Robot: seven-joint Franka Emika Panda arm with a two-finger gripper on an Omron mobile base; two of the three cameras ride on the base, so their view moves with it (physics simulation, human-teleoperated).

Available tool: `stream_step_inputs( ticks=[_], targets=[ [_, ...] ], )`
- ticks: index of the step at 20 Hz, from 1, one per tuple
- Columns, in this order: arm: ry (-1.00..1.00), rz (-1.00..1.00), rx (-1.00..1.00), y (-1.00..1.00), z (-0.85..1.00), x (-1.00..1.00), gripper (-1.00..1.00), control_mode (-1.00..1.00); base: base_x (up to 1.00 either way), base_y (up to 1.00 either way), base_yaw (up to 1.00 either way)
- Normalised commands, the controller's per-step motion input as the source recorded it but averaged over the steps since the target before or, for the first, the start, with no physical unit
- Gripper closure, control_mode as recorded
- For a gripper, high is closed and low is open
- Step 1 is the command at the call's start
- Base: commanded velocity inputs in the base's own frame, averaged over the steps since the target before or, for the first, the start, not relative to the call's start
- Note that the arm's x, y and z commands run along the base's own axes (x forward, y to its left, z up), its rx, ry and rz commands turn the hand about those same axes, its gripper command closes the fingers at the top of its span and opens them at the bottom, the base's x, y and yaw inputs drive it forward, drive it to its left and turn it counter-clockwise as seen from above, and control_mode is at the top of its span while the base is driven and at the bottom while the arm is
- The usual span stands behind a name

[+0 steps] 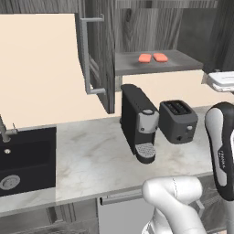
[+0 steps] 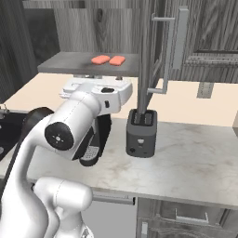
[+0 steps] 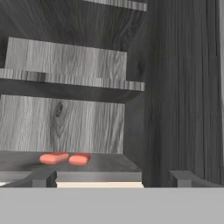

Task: Pick up the bar soap and bar soap from the sink, and place them back in the cabinet, and close the cabinet doors.

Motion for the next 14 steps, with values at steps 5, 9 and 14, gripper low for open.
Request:
stream_step_inputs(
  ticks=[5,9,14],
  targets=[
    [0.00,0.00,0.00,-0.19,0.00,-0.22,-1.00,-1.00,0.00,0.00,0.00],
    [-0.01,0.00,0.00,-0.23,0.00,-0.09,-1.00,-1.00,0.00,0.00,0.00],
    [-0.01,0.00,0.00,-0.23,0.00,-0.03,-1.00,-1.00,0.00,0.00,0.00]
  ],
)
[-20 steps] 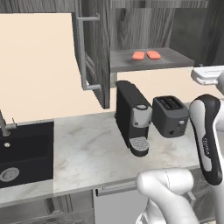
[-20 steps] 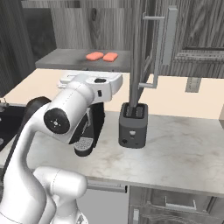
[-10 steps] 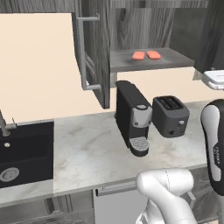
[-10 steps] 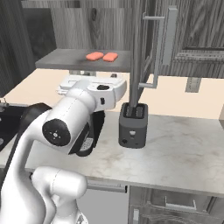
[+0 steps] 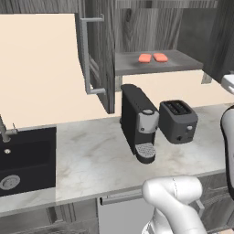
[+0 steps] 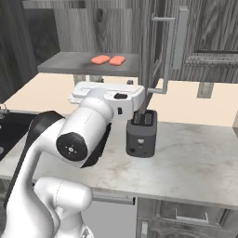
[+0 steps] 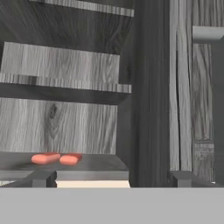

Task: Pick up the bar soap and bar soap from the sink, and place them back in the cabinet, and close the cabinet doors.

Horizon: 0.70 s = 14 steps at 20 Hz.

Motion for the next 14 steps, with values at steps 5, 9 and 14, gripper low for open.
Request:
stream_step_inputs(
  ticks=[5,9,14],
  targets=[
    [-0.02,0.00,0.00,-0.24,0.00,-0.01,-1.00,-1.00,0.00,0.00,0.00],
    [-0.01,0.00,0.00,-0.26,0.00,0.00,-1.00,-1.00,0.00,0.00,0.00],
    [-0.01,0.01,0.00,-0.29,0.00,-0.02,-1.00,-1.00,0.00,0.00,0.00]
  ],
)
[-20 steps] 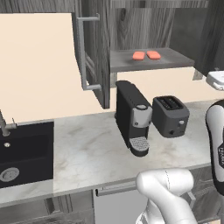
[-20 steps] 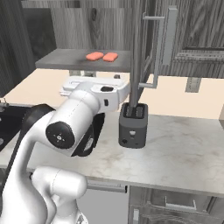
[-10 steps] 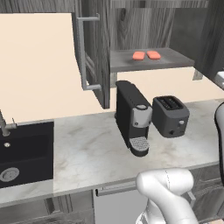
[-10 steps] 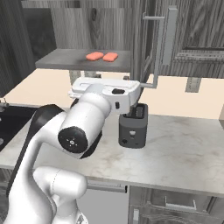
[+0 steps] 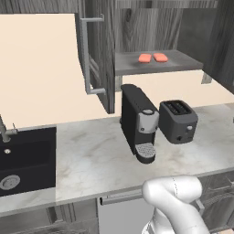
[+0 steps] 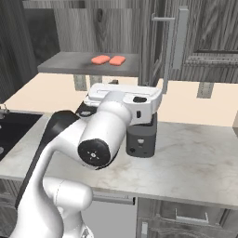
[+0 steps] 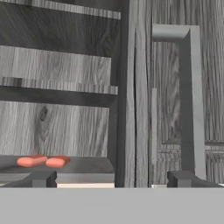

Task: Pick up the bar soap and bar soap from the sink, and place them back in the cabinet, and close the cabinet doors.

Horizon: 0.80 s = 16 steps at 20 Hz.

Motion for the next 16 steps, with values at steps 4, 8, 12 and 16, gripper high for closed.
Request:
stream_step_inputs(
  ticks=[4,8,12,16],
  targets=[
    [0.00,0.01,0.01,-0.29,0.01,0.00,-1.00,-1.00,0.00,0.00,0.00],
    [0.00,0.01,0.00,-0.30,0.00,0.00,-1.00,-1.00,0.00,0.00,0.00],
    [0.00,0.02,0.00,-0.29,0.00,0.00,-1.00,-1.00,0.00,0.00,0.00],
    [0.00,0.02,0.00,-0.27,0.00,0.00,-1.00,-1.00,0.00,0.00,0.00]
  ],
)
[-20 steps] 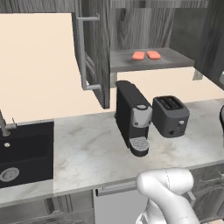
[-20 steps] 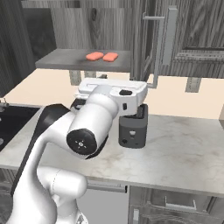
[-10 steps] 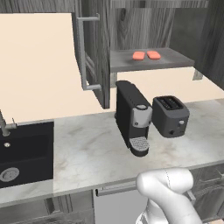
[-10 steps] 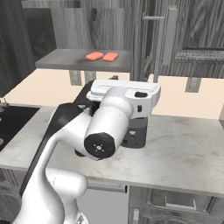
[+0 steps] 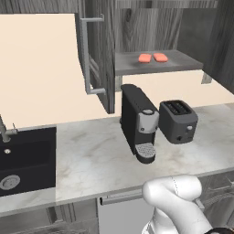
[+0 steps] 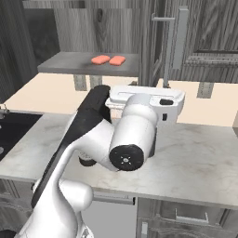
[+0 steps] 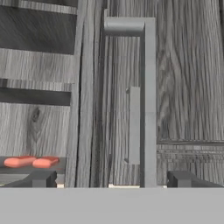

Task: Pick up the bar soap and bar soap from the sink, and place them back in the cabinet, and close the cabinet doors.

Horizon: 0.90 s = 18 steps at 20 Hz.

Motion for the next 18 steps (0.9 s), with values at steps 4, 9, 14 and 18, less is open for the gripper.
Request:
stream_step_inputs(
  ticks=[4,9,14,18],
  targets=[
    [0.00,0.04,0.00,-0.26,0.00,0.00,-1.00,-1.00,0.00,0.00,0.00],
    [0.00,0.06,0.00,-0.25,0.00,0.00,-1.00,-1.00,0.00,0.00,0.00],
    [0.00,0.07,0.00,-0.22,0.00,0.00,-1.00,-1.00,0.00,0.00,0.00],
    [0.00,0.08,0.00,-0.19,0.00,0.09,-1.00,-1.00,0.00,0.00,0.00]
  ],
)
